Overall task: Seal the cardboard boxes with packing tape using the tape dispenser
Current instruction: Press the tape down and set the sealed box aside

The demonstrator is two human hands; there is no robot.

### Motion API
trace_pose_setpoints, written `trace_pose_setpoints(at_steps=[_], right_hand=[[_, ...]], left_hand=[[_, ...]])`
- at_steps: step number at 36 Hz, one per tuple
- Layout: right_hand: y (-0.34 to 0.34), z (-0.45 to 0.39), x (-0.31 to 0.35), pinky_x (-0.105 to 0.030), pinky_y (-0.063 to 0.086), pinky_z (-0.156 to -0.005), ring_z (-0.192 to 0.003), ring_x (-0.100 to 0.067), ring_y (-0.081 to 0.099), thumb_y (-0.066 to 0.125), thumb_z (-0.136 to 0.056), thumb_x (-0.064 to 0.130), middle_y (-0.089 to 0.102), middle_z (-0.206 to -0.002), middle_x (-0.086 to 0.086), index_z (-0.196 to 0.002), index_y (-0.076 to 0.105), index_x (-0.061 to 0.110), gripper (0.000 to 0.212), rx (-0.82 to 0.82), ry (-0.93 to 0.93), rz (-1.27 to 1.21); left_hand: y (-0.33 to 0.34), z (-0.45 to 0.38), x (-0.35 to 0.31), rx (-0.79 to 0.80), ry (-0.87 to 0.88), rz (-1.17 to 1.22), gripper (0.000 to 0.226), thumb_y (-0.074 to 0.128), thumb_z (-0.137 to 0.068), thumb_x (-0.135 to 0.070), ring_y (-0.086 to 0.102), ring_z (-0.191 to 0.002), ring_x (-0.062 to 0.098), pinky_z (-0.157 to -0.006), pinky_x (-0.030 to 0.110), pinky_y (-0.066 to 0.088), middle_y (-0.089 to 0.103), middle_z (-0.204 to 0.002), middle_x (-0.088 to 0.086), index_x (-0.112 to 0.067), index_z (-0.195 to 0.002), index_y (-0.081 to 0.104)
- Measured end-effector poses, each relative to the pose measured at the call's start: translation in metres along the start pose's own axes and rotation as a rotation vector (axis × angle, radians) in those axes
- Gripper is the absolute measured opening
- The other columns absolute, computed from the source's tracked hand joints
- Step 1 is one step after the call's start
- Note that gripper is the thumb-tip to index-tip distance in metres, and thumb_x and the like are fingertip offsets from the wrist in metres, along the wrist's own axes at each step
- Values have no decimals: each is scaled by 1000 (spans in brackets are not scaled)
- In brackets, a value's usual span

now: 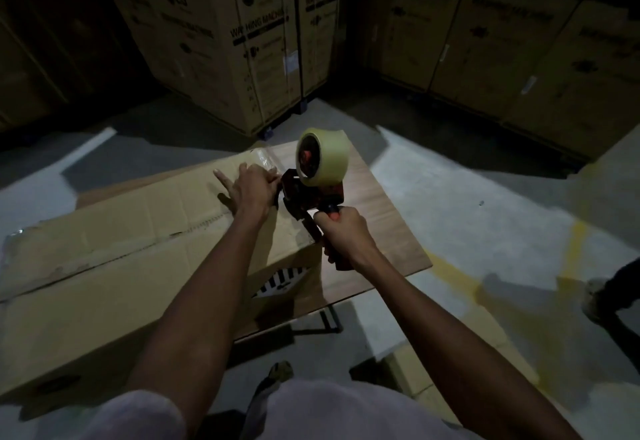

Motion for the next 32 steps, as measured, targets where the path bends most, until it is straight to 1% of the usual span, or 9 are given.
trace_pose_setpoints(at_steps=[4,7,9,11,15,19,22,28,32], right_hand=[[-4,7,-12,-42,57,-48,-49,-31,65,63,-82,41,69,-63,-14,-75,64,6,36,36,16,-34],[-6,18,-25,-35,54,-44,-45,-23,62,63,-82,40,67,-58,-7,-69,61,15,28,46,40,-92],[-7,24,-31,-32,50,-42,-44,-23,61,62,-82,42,66,-57,-7,-69,60,16,29,34,60,-111],[-7,26,-34,-31,49,-41,-43,-22,60,62,-82,41,66,-57,-7,-71,60,14,29,23,59,-116],[-8,26,-35,-34,50,-43,-44,-23,58,63,-82,40,63,-56,-8,-73,59,12,30,27,53,-126],[-6,26,-36,-33,50,-45,-45,-23,58,63,-85,38,63,-56,-7,-74,58,12,29,26,54,-149],[-6,27,-34,-31,49,-44,-46,-24,59,62,-86,38,65,-58,-8,-76,59,12,28,31,55,-132],[-14,32,-28,-29,50,-44,-46,-20,59,62,-88,33,66,-60,-8,-76,59,14,24,54,47,-90],[-20,49,-42,-26,43,-41,-41,-22,52,62,-86,31,60,-55,-7,-69,52,16,25,41,69,-127]], left_hand=[[3,2,2,-7,6,42,31,66,-95,-45,60,-121,32,-119,68,17,69,-112,14,-20,-105,79],[5,2,2,-3,25,49,30,66,-93,-49,54,-131,23,-122,60,-6,71,-123,5,-27,-109,78],[5,4,-1,20,35,98,31,67,-93,-47,55,-130,23,-122,58,17,70,-125,6,-24,-110,79],[2,9,-6,12,44,124,30,68,-94,-42,54,-130,26,-117,50,23,68,-126,12,-20,-111,79],[-2,18,-13,33,58,162,26,68,-96,-33,49,-134,29,-117,48,21,69,-122,19,-13,-107,80],[2,31,-10,50,44,147,26,61,-100,-35,57,-126,27,-121,60,-4,74,-113,10,-19,-103,81],[0,38,-5,40,5,171,28,59,-100,-43,62,-121,24,-121,64,-5,76,-110,4,-25,-105,80],[-5,42,-8,48,17,37,32,57,-98,-50,42,-143,23,-119,64,-14,71,-123,9,-30,-114,77],[-5,43,-9,39,43,-13,34,59,-96,-53,39,-145,23,-119,66,-11,69,-125,9,-32,-118,75]])
Point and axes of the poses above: each hand's wrist, its own z-axis away from the middle knuckle, its own y-axis out of the palm, x = y × z, the point moved 7 cm from there along -z, towards the middle knuckle
